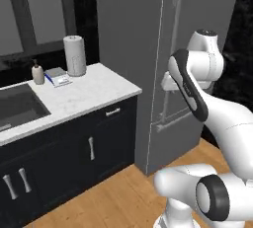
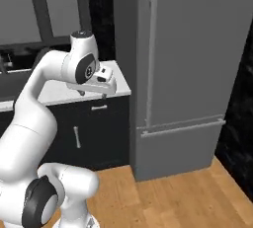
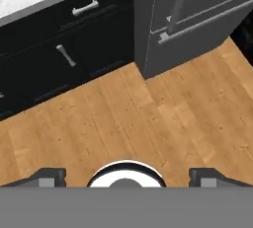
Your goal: Gather all objects into one cabinet and sort the glasses and bowls to opposite sides.
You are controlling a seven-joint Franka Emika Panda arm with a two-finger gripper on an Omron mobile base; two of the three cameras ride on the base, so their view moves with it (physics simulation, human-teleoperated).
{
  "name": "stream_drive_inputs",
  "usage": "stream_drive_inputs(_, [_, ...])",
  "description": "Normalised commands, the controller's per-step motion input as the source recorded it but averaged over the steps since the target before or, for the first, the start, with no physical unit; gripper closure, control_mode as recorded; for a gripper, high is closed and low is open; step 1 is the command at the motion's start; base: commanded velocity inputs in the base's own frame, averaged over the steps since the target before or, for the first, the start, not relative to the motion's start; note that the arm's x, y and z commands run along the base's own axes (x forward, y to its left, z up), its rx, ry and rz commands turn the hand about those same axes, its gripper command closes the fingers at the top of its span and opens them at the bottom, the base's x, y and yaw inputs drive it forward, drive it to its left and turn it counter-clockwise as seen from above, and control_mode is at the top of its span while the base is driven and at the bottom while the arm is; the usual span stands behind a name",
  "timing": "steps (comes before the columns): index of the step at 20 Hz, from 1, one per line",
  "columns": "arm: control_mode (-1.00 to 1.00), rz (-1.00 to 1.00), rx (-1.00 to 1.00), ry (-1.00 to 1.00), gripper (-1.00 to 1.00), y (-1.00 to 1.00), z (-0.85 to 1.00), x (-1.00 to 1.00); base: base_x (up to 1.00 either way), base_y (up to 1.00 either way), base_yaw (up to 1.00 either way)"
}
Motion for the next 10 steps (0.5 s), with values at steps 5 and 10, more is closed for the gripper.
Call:
stream_drive_inputs(5, [1.0,0.0,0.0,0.0,-1.0,0.0,0.0,0.0,-0.02,0.25,0.91])
stream_drive_inputs(10, [1.0,0.0,0.0,0.0,-1.0,0.0,0.0,0.0,0.0,0.28,0.83])
